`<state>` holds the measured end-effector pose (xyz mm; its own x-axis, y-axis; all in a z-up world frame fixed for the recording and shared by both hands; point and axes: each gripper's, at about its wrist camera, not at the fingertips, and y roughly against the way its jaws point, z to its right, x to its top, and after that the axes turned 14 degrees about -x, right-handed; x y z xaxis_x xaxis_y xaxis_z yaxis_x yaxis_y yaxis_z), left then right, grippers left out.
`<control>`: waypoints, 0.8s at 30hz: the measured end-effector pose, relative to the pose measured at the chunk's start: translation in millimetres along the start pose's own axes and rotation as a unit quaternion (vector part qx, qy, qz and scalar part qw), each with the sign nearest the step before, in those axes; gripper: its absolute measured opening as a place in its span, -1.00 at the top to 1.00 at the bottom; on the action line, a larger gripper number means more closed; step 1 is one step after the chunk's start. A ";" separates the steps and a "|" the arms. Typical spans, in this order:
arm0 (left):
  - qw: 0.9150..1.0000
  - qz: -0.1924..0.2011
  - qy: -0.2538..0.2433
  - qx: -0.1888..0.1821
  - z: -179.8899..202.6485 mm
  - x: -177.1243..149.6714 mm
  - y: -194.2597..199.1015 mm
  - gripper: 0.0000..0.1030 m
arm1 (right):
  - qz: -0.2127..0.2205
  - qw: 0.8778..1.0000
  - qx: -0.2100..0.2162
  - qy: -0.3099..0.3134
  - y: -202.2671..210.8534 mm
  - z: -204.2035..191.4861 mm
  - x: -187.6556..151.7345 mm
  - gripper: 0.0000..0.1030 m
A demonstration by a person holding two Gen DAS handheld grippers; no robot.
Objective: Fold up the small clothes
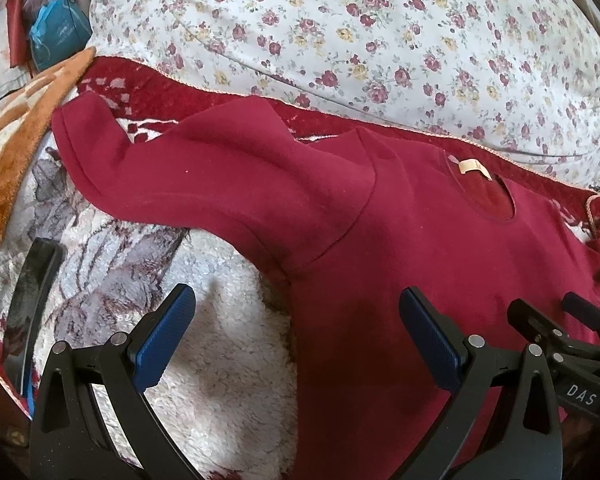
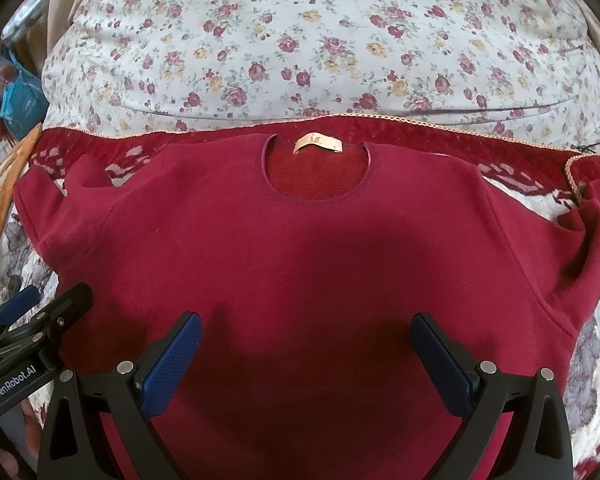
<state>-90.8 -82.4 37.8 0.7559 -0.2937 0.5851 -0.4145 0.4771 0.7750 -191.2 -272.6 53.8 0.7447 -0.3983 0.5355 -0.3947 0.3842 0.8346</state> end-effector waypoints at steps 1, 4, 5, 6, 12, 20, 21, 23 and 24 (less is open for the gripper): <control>1.000 0.001 0.001 0.001 -0.6 0.1 0.3 -0.98 | -0.001 1.000 0.001 -0.001 -0.3 0.6 0.2 -1.00; 1.000 0.003 0.005 0.005 -3.6 0.6 0.4 -0.98 | 0.000 1.000 0.002 -0.002 -0.6 1.6 0.8 -1.00; 1.000 0.004 0.006 0.007 -3.9 0.8 0.3 -0.98 | 0.000 1.000 0.002 -0.003 -0.7 1.8 1.1 -1.00; 1.000 0.004 0.006 0.009 -4.0 1.0 0.3 -0.98 | -0.001 1.000 0.003 -0.004 -0.8 1.7 1.4 -1.00; 0.999 0.018 0.025 0.027 -19.6 12.2 12.9 -0.98 | 0.001 1.000 0.007 0.003 -2.3 -0.1 5.1 -1.00; 0.987 0.041 0.118 0.097 -95.9 61.9 31.1 -0.98 | 0.003 1.000 0.022 0.003 -3.0 1.8 9.3 -1.00; 0.985 0.042 0.127 0.111 -108.6 68.7 29.5 -0.98 | 0.002 1.000 0.026 0.002 -3.3 1.7 8.6 -1.00; 0.980 0.047 0.149 0.123 -129.4 77.9 25.2 -0.98 | -0.001 1.000 0.031 0.004 -3.8 0.9 7.0 -1.00; 0.978 0.051 0.161 0.123 -141.6 81.3 22.9 -0.98 | -0.002 0.999 0.033 0.006 -4.0 0.4 5.9 -1.00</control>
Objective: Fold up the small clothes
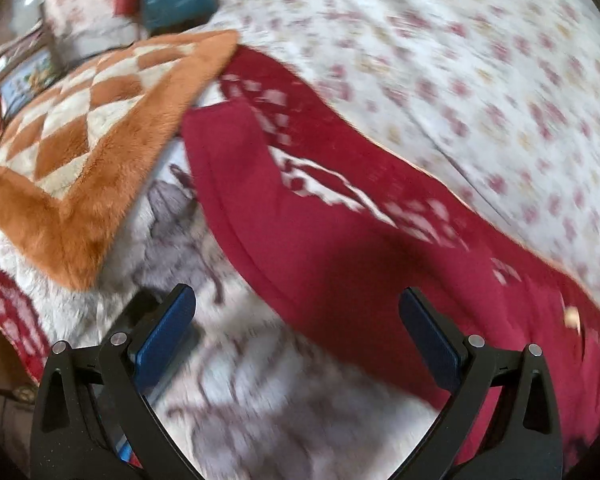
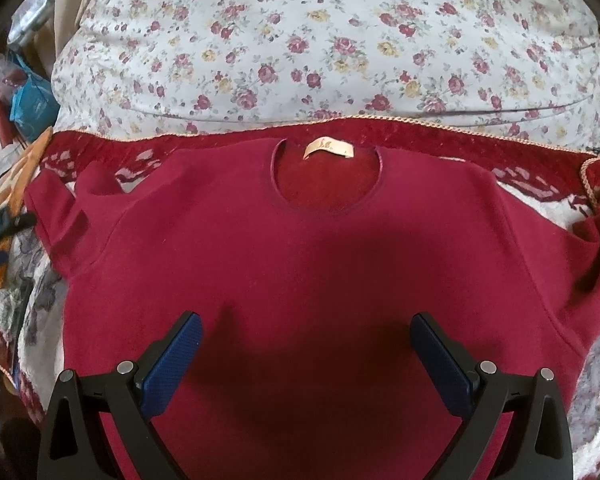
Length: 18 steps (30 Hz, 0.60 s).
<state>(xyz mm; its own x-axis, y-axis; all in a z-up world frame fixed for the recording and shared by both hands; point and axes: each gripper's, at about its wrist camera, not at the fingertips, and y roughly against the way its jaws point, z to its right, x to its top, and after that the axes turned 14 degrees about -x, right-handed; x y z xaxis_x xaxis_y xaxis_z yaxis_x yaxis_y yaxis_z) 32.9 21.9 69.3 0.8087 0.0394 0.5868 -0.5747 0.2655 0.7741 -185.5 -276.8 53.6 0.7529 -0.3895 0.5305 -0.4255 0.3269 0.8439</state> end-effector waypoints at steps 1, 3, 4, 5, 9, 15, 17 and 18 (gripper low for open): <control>1.000 0.000 0.011 0.001 -8.0 6.5 -6.9 -0.98 | 0.000 1.000 0.000 0.003 0.1 -0.7 -1.0 -1.00; 0.999 -0.010 0.032 0.009 -24.0 18.3 -24.1 -0.97 | 0.001 1.000 0.000 0.011 0.9 -1.8 -2.2 -1.00; 0.999 -0.013 0.045 0.006 -32.3 23.4 -33.1 -0.93 | 0.000 1.000 0.001 0.014 1.0 -2.2 -2.2 -1.00; 0.998 -0.015 0.056 0.002 -39.4 27.5 -40.0 -0.86 | -0.001 1.000 0.002 0.015 1.0 -2.1 -2.1 -1.00; 0.997 -0.016 0.081 0.003 -54.2 40.9 -58.5 -0.75 | -0.005 1.000 0.011 0.012 0.7 -0.2 -0.4 -1.00; 0.994 -0.005 0.108 0.020 -73.3 58.4 -76.9 -0.35 | -0.008 1.000 0.016 0.021 -0.3 -3.1 0.6 -1.00; 0.991 -0.015 0.130 0.004 -83.4 60.0 -86.4 0.07 | -0.009 1.000 0.017 0.021 -1.2 -3.2 0.6 -1.00; 0.990 -0.022 0.142 -0.006 -88.2 60.5 -92.1 0.33 | -0.009 1.000 0.018 0.021 -1.7 -3.4 0.9 -1.00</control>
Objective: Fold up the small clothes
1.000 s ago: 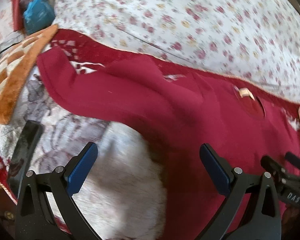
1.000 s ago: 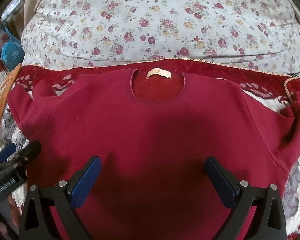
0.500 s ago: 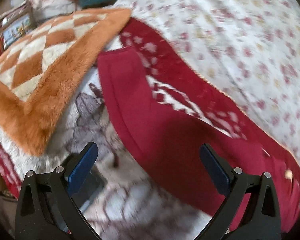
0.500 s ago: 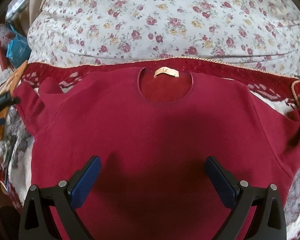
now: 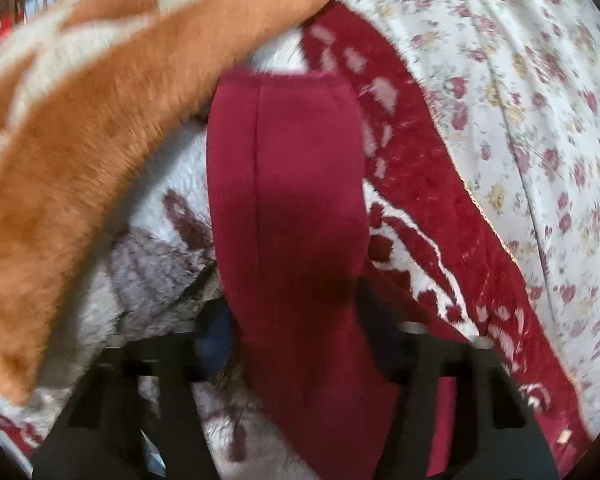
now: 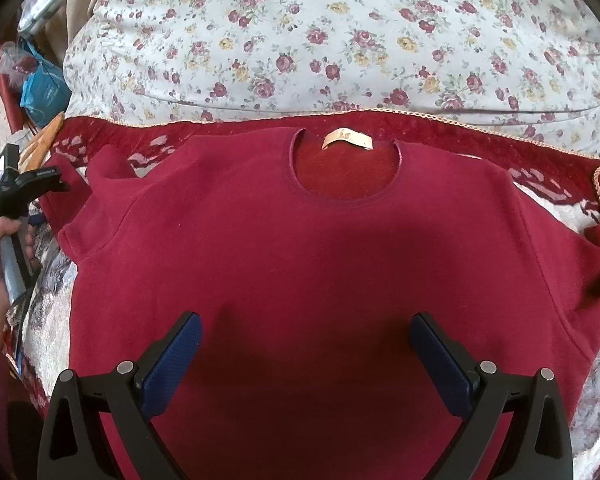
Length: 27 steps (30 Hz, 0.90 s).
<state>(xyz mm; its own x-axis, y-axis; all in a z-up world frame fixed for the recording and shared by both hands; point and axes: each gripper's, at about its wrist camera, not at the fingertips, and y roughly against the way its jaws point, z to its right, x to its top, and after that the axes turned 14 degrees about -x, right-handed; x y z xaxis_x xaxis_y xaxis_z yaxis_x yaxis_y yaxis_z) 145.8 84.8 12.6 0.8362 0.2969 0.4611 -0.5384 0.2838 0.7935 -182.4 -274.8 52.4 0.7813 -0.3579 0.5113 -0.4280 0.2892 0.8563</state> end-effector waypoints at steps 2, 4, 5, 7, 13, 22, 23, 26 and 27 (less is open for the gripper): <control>1.000 0.005 0.019 -0.015 -8.0 3.1 -2.7 0.52 | 0.000 1.000 0.001 0.001 -0.6 0.0 0.4 -1.00; 0.999 0.013 0.029 -0.040 -11.6 5.2 -0.1 0.79 | -0.001 1.000 0.001 0.002 -0.9 0.1 0.2 -1.00; 0.998 0.010 0.030 -0.047 -11.5 6.0 0.8 0.83 | 0.000 1.000 0.002 0.002 -0.8 0.3 -0.1 -1.00; 0.998 0.012 0.018 -0.051 -6.6 4.7 7.0 0.88 | 0.000 1.000 0.004 0.001 -0.5 1.0 -0.8 -1.00; 0.989 0.027 -0.058 -0.131 52.4 -16.3 59.7 0.90 | 0.001 1.000 0.006 -0.011 4.1 5.3 -1.3 -1.00; 0.940 -0.005 -0.226 -0.254 187.9 -116.2 137.9 0.90 | 0.030 0.995 0.004 -0.091 31.1 59.1 2.1 -1.00; 0.933 -0.018 -0.245 -0.265 204.9 -136.7 140.5 0.90 | 0.034 0.995 0.002 -0.098 34.4 65.3 1.9 -1.00; 0.911 -0.064 -0.285 -0.290 239.4 -193.4 138.4 0.90 | 0.047 0.993 -0.012 -0.108 46.4 83.6 -0.1 -1.00; 0.906 -0.075 -0.296 -0.292 249.3 -209.6 134.1 0.90 | 0.052 0.992 -0.019 -0.110 50.2 90.0 -1.2 -1.00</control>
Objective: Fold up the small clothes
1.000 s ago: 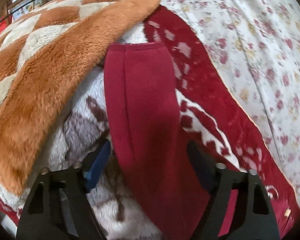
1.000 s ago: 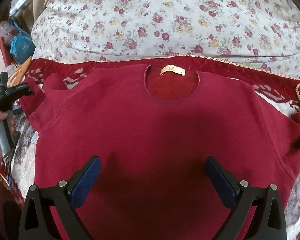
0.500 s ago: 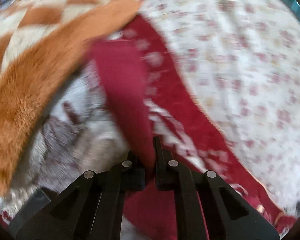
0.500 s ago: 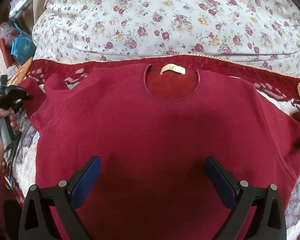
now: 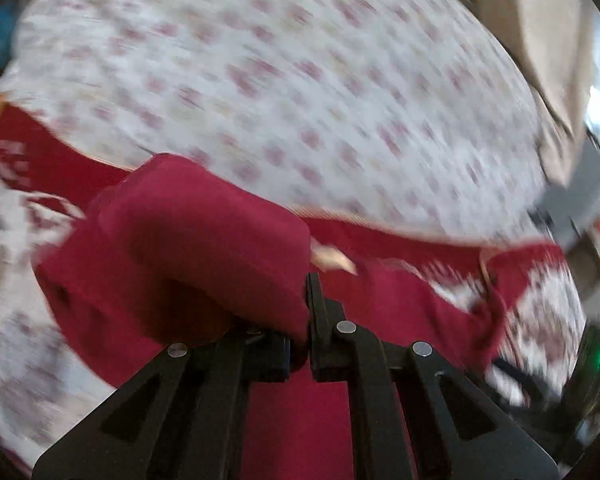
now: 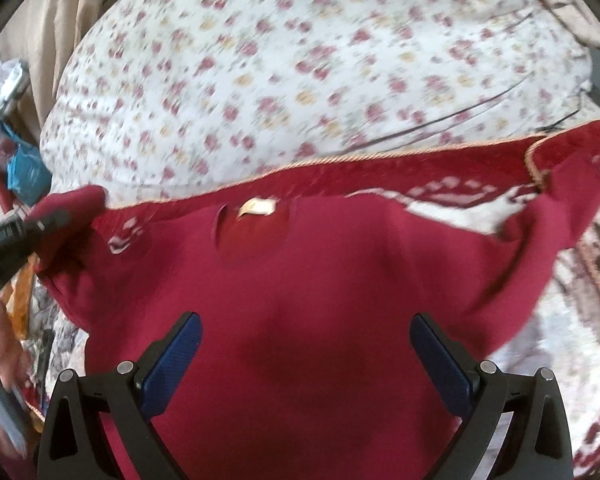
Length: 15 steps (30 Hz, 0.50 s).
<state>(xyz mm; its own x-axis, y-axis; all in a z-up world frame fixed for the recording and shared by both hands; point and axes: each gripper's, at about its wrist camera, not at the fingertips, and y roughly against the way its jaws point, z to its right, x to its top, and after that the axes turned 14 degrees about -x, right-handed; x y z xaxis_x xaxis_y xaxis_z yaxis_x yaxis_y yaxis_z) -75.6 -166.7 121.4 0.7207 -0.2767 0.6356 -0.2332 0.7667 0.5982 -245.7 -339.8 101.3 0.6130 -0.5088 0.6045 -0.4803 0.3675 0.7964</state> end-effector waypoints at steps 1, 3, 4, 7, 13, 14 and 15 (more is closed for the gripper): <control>1.000 -0.016 -0.011 -0.004 13.8 -11.1 -16.1 0.90 | 0.003 1.000 -0.006 -0.003 2.1 4.8 0.1 -1.00; 0.998 -0.060 -0.019 -0.026 32.4 -33.1 -48.4 0.90 | 0.007 1.000 -0.017 -0.015 4.7 19.0 0.3 -1.00; 0.995 -0.087 -0.022 -0.037 38.7 -44.2 -62.8 0.90 | 0.007 1.000 -0.020 -0.019 5.5 24.5 0.1 -1.00; 0.987 -0.146 -0.067 -0.020 59.6 -75.3 -83.1 0.89 | -0.001 0.999 -0.031 -0.035 5.1 41.7 -2.1 -1.00; 0.987 -0.131 -0.091 -0.032 56.9 -81.3 -14.9 0.08 | 0.008 0.999 -0.029 -0.025 7.4 48.0 -3.4 -1.00; 0.990 -0.108 -0.094 -0.014 48.9 -81.0 6.2 -0.11 | 0.008 0.999 -0.023 -0.021 7.0 44.2 -3.6 -1.00; 0.991 -0.094 -0.096 0.005 42.2 -80.6 17.5 -0.15 | 0.008 1.000 -0.013 -0.014 5.9 39.0 -4.1 -1.00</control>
<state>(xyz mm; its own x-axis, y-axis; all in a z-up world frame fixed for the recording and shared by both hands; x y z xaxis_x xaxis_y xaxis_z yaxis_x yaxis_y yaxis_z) -165.2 -155.4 101.2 0.6143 -0.5200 0.5934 -0.1139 0.6858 0.7189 -275.5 -365.9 102.8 0.5868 -0.5240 0.6174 -0.4732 0.3968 0.7865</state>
